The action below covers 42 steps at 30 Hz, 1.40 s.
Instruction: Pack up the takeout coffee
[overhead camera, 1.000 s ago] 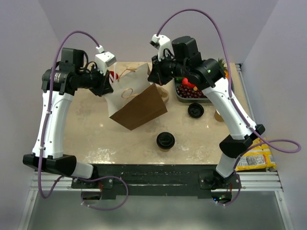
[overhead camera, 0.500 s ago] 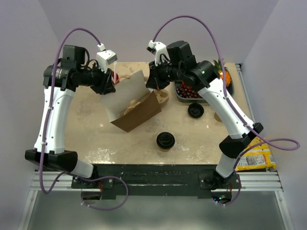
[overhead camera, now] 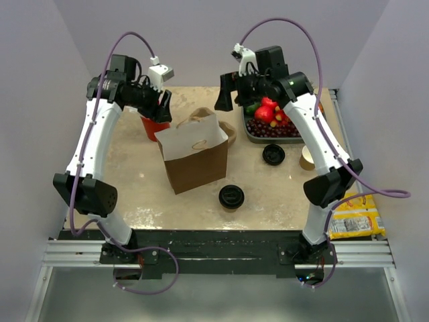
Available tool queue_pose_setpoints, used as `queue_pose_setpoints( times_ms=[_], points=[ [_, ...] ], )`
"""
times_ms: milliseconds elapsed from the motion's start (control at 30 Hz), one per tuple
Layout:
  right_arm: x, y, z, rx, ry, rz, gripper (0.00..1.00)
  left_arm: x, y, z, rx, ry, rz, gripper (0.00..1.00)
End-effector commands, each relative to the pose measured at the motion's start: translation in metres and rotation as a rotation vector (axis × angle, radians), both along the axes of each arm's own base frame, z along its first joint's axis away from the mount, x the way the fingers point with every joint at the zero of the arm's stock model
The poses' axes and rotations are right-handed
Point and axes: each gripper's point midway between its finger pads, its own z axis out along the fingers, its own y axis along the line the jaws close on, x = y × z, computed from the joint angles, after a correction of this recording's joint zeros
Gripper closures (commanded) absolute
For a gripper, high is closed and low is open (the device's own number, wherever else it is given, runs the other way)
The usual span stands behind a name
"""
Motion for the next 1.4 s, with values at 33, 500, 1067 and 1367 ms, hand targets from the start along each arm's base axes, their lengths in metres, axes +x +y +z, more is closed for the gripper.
queue_pose_setpoints(
  times_ms=[33, 500, 1067, 1367],
  points=[
    [-0.004, 0.018, 0.039, 0.078, -0.117, 0.085, 0.01, 0.009, -0.008, 0.030, -0.035, -0.141, -0.086, 0.37],
    [0.007, -0.001, 0.036, 0.057, -0.126, 0.024, 0.01, -0.025, -0.030, 0.022, -0.110, -0.180, -0.226, 0.42],
    [-0.001, -0.020, 0.027, -0.029, -0.170, 0.014, 0.01, -0.086, -0.053, 0.030, -0.034, -0.314, -0.336, 1.00],
    [-0.004, -0.039, -0.002, -0.135, -0.157, -0.024, 0.01, -0.153, -0.031, 0.009, 0.168, -0.514, -0.417, 1.00]
  ],
)
